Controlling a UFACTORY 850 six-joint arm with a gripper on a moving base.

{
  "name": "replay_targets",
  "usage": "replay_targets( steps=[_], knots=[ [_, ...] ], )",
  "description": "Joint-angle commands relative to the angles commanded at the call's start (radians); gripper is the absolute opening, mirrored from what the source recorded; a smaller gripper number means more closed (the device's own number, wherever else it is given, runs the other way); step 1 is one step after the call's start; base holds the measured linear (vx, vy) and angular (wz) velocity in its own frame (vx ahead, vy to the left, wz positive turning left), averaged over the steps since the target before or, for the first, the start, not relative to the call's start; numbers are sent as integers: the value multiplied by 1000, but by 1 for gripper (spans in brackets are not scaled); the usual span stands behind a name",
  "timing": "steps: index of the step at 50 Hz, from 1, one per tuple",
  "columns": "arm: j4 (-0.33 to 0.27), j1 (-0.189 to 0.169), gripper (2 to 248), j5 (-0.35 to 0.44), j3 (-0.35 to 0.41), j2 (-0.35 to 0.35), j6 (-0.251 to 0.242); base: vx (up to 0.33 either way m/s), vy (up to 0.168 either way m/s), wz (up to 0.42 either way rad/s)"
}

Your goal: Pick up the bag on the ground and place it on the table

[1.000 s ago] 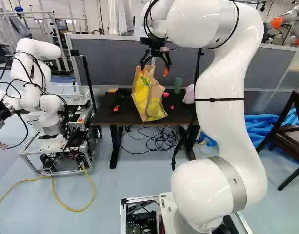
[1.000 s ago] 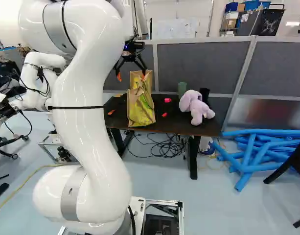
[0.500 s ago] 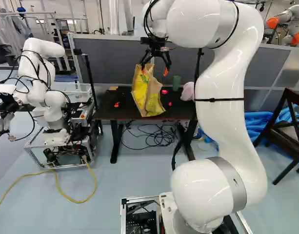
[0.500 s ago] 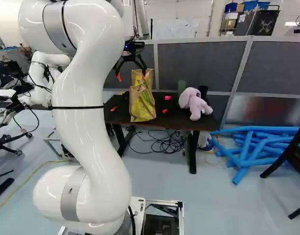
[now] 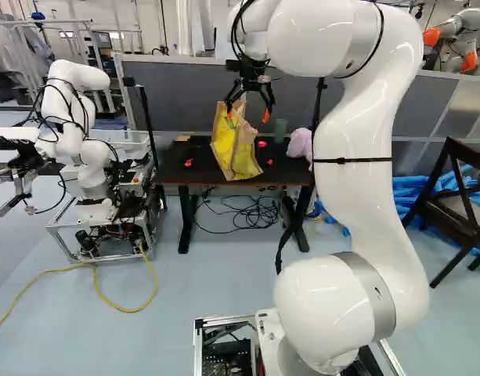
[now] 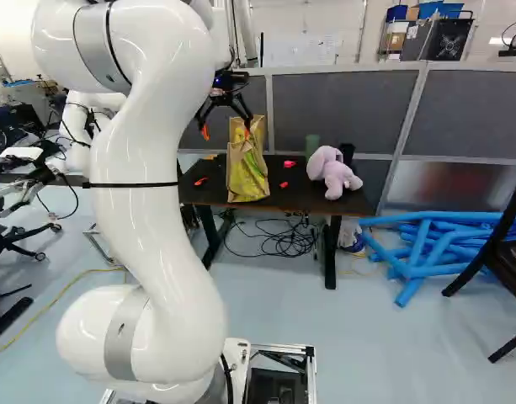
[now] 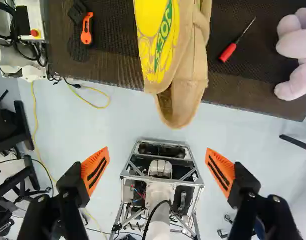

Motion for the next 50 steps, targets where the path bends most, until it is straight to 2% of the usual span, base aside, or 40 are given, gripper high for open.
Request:
replay_targets(
  steps=[50],
  knots=[
    [0,0,247,0,0,0,0,-109,-4,4]
  ],
)
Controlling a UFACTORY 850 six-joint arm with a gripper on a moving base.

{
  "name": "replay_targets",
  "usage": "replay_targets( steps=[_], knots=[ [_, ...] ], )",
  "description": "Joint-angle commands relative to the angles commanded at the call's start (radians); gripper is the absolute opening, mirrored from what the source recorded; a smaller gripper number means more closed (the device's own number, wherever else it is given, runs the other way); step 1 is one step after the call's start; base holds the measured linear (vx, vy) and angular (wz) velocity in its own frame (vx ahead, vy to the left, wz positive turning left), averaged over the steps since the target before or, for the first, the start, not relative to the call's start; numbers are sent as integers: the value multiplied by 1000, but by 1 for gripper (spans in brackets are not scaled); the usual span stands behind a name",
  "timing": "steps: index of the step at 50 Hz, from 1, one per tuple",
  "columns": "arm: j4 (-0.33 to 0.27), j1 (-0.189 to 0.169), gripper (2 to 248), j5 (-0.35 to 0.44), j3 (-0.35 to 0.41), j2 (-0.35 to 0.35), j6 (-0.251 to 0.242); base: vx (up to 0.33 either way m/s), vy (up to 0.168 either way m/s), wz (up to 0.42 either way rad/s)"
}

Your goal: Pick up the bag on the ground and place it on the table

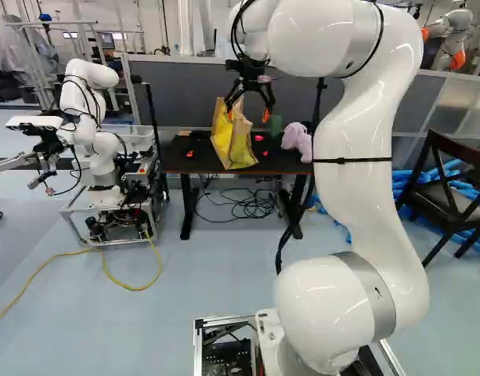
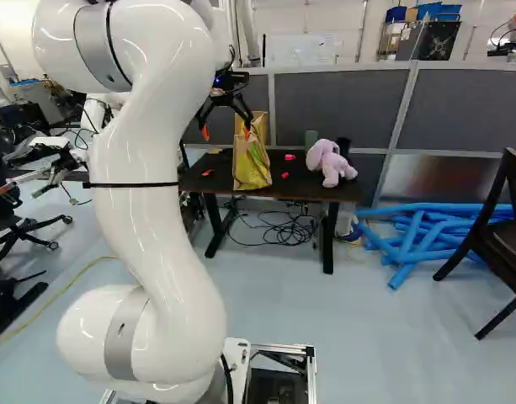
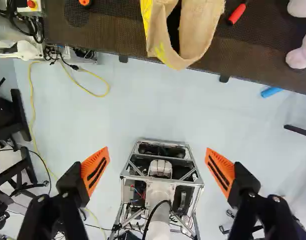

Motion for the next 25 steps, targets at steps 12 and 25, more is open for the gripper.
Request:
replay_targets(
  steps=[12,25],
  knots=[
    [0,0,247,0,0,0,0,4,0,0],
    [0,0,247,5,4,2,0,4,0,0]
  ],
)
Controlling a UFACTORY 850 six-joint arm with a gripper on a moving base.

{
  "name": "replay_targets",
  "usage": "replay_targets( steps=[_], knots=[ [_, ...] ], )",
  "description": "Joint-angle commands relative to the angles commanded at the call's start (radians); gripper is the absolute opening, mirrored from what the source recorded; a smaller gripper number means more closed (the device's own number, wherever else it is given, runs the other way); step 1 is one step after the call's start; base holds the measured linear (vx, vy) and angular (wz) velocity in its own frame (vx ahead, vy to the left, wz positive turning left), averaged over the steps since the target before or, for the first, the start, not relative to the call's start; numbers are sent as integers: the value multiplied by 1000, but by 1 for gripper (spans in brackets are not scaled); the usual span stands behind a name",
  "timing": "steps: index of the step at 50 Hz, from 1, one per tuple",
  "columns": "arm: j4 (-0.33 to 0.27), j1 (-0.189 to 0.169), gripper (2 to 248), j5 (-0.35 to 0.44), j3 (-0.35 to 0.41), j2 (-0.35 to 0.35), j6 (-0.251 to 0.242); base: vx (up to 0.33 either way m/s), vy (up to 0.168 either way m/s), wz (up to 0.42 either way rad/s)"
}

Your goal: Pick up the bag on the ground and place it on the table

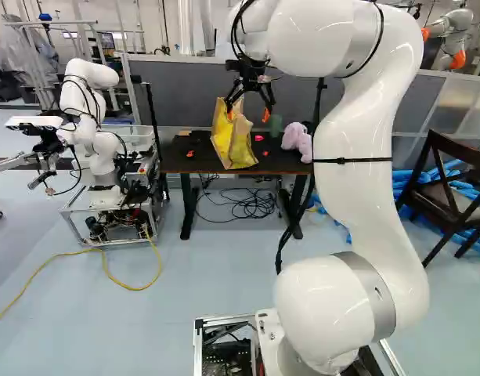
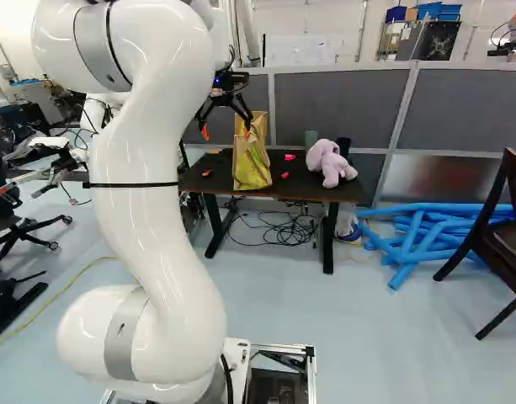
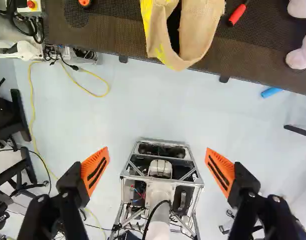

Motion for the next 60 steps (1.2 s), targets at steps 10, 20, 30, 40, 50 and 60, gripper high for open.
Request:
replay_targets(
  steps=[10,20,30,40,50,60],
  knots=[
    [0,0,247,16,13,6,0,0,0,0],
    [-1,-1,247,44,35,16,1,0,0,0],
    [-2,-2,247,82,65,29,1,0,0,0],
    [-3,-4,247,133,106,47,2,0,0,0],
    [-4,-6,247,195,154,69,3,0,0,0],
    [-5,-8,247,267,211,94,4,0,0,0]
  ],
)
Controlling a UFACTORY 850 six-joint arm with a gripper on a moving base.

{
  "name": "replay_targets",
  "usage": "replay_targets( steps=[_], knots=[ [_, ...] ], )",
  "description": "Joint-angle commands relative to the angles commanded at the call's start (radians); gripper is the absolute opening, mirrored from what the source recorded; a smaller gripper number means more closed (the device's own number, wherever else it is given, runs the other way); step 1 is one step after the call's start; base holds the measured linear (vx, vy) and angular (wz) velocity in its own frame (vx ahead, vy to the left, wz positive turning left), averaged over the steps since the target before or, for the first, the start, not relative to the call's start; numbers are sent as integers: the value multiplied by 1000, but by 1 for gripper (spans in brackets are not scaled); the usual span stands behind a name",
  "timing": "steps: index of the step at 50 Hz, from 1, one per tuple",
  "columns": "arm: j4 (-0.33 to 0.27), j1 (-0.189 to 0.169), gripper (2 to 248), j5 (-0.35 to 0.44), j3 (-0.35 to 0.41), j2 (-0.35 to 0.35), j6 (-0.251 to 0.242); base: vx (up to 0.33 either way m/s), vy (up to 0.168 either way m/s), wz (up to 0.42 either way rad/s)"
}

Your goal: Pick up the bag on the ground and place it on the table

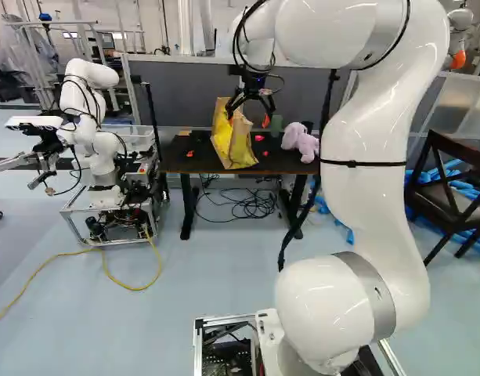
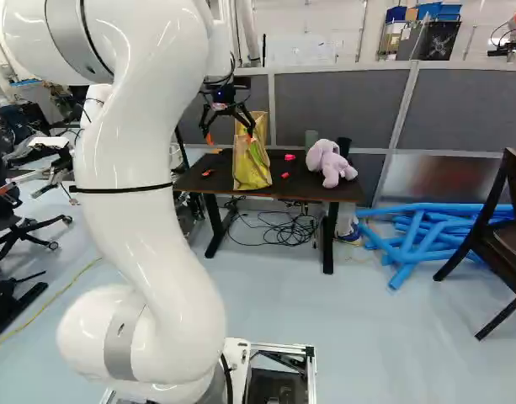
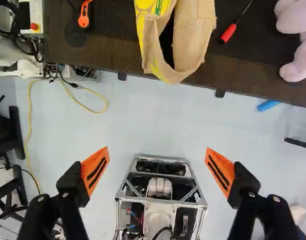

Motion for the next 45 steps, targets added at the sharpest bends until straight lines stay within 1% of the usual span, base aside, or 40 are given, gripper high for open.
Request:
replay_targets(
  steps=[22,45],
  knots=[
    [-4,-6,247,201,159,71,3,0,0,0],
    [-9,-14,247,467,369,165,7,0,0,0]
  ],
)
